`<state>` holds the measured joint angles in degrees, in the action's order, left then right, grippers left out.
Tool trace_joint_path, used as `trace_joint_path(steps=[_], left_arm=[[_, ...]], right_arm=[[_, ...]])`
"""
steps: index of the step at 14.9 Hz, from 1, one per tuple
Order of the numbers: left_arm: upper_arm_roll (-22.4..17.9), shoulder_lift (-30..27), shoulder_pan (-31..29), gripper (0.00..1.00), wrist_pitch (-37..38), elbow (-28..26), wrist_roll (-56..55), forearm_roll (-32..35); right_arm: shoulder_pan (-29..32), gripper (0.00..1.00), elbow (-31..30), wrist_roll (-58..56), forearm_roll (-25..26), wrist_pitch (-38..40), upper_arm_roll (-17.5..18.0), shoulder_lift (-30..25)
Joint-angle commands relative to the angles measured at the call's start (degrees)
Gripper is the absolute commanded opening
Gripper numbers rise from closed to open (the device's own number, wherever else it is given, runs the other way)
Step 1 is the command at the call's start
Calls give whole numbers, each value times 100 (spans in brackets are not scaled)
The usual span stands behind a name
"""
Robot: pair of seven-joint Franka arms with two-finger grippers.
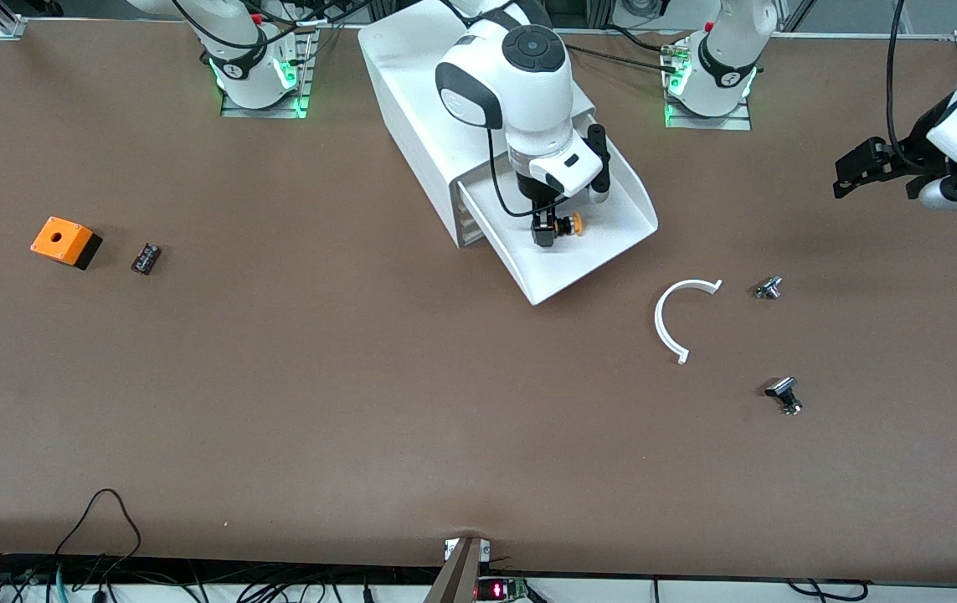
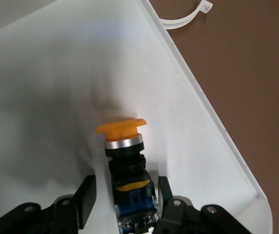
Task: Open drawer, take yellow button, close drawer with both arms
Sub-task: 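Lower the right gripper and grasp the yellow-capped button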
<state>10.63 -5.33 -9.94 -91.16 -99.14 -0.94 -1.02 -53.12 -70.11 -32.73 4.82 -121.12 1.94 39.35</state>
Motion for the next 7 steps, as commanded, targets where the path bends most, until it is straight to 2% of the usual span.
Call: trace_joint_path(steps=[1,7], left_arm=[[18,102,18,100,134,202,-55,5],[18,102,18,100,142,237,-64,5]], right_arm=[[-49,53,217,-58,54,36,-62,82],[30,36,217,-32,54,422,-88,-85]])
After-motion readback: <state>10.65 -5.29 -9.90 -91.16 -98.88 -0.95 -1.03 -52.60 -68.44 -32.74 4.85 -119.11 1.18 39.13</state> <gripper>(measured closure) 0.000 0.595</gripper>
